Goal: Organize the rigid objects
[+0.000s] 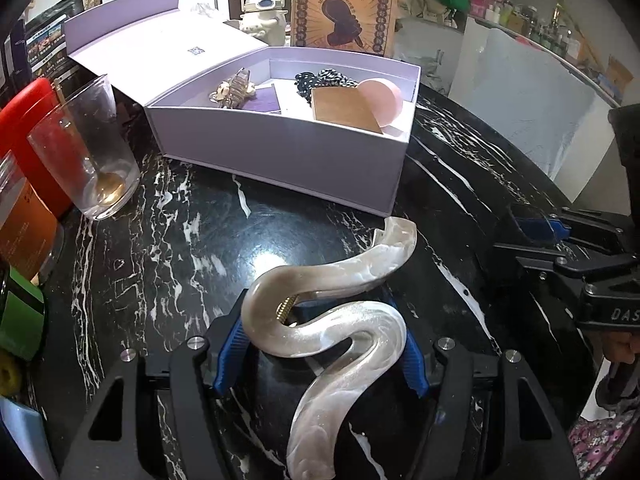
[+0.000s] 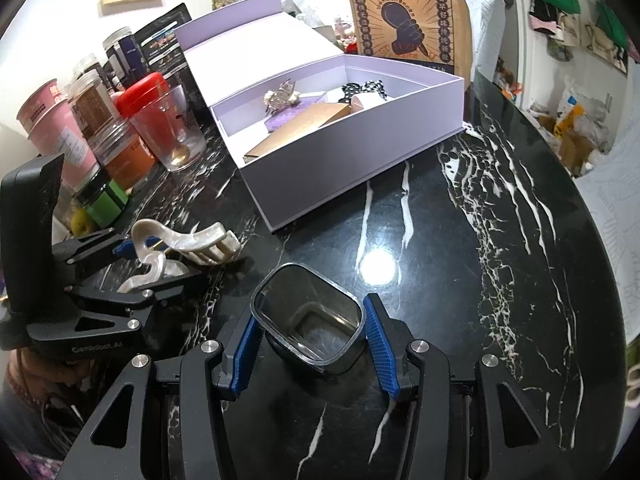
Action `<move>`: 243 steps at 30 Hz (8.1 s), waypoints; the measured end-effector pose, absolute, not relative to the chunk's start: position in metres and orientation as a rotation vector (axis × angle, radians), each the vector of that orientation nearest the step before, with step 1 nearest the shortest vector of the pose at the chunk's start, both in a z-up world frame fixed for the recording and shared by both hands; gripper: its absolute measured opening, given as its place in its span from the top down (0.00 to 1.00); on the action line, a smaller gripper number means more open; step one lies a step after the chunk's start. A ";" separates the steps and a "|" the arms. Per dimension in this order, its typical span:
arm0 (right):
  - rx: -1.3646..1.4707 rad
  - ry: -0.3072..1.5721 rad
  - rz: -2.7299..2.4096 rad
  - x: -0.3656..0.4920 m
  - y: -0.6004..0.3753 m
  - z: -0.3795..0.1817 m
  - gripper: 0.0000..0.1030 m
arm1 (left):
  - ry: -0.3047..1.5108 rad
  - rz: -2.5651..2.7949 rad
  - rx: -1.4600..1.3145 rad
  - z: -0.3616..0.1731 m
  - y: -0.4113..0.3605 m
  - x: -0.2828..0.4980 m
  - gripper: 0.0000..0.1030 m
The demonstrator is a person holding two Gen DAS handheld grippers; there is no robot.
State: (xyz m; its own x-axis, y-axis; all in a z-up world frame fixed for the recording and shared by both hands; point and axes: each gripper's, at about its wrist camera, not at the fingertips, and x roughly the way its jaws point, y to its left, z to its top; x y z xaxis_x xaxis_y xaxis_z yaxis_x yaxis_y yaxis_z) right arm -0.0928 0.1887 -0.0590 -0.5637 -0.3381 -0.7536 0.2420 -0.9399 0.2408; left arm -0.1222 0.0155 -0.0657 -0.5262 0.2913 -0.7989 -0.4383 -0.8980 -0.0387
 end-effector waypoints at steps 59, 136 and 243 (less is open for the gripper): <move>1.081 -0.137 -2.618 -0.048 0.196 -0.007 0.55 | 0.112 2.493 -1.055 0.002 0.027 -0.102 0.44; 0.973 0.029 -2.644 -0.283 0.197 0.040 0.55 | 0.140 2.772 -1.053 0.040 0.059 -0.316 0.44; 1.009 0.186 -2.779 -0.201 0.204 0.061 0.13 | 0.125 2.796 -1.209 0.056 0.046 -0.235 0.09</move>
State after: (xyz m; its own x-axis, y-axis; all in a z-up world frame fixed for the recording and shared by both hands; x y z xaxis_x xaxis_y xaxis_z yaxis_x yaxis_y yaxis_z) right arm -0.2014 0.2045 0.0609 -0.7539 -0.1249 -0.6450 0.2099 -0.9761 -0.0563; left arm -0.2351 0.0460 0.0557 -0.6818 0.0520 -0.7297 -0.1168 -0.9924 0.0384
